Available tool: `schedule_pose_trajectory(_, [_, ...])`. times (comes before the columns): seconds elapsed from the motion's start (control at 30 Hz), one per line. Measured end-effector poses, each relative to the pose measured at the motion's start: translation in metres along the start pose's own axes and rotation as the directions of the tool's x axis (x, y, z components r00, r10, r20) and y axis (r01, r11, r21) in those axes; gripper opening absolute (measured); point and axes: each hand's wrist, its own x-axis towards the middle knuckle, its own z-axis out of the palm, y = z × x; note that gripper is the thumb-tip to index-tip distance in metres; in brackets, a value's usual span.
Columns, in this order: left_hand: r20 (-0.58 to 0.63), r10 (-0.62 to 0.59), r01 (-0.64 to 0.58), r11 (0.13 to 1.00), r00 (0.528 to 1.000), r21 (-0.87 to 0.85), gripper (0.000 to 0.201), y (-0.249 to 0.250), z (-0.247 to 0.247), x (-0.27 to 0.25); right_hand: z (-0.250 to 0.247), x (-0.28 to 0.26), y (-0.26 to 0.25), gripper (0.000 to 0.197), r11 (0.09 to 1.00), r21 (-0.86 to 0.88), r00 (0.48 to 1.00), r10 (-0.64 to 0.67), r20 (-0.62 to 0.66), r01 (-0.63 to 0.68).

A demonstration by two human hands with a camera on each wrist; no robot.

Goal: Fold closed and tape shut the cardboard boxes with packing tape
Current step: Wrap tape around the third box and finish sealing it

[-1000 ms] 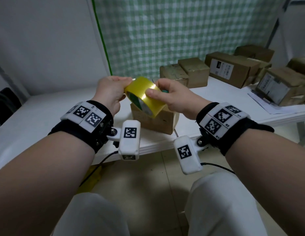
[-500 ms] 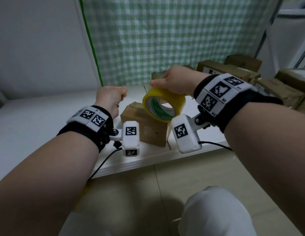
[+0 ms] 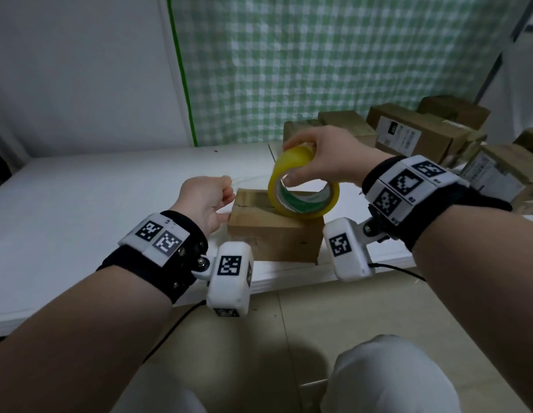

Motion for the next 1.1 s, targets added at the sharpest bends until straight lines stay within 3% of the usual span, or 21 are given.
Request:
schedule_pose_trajectory(0.17, [-0.067,0.045,-0.049,0.997,0.997,-0.059,0.012,-0.013,-0.011,-0.001,0.022,-0.008,0.007,0.064,0.996,0.09,0.976,0.023,-0.218,-0.003])
schedule_pose_trajectory(0.3, [-0.064,0.02,-0.029,0.991,0.998,-0.133,0.008,-0.017,-0.018,-0.001,0.036,-0.011,0.012,0.057,0.989,0.145,0.977,0.061,-0.207,-0.031])
schedule_pose_trajectory(0.53, [-0.077,0.118,-0.127,0.984,0.99,-0.127,0.018,0.002,-0.018,-0.002,0.014,-0.005,0.001,0.055,0.993,0.114,0.969,0.041,-0.242,-0.014])
schedule_pose_trajectory(0.8, [-0.104,0.085,-0.099,0.985,0.991,-0.138,0.019,0.001,-0.016,0.001,0.002,-0.007,-0.012,0.056,0.993,-0.117,0.973,-0.049,-0.227,0.023])
schedule_pose_trajectory(0.9, [-0.127,0.08,-0.097,0.986,0.989,-0.136,0.023,-0.002,-0.027,0.007,0.004,-0.009,-0.009,0.056,0.946,-0.323,0.982,-0.087,-0.168,0.029])
schedule_pose_trajectory(1.1, [-0.116,0.049,-0.062,0.991,0.992,-0.117,0.022,-0.016,-0.027,0.007,0.008,-0.007,-0.011,0.053,0.855,-0.518,0.994,-0.074,-0.084,0.02])
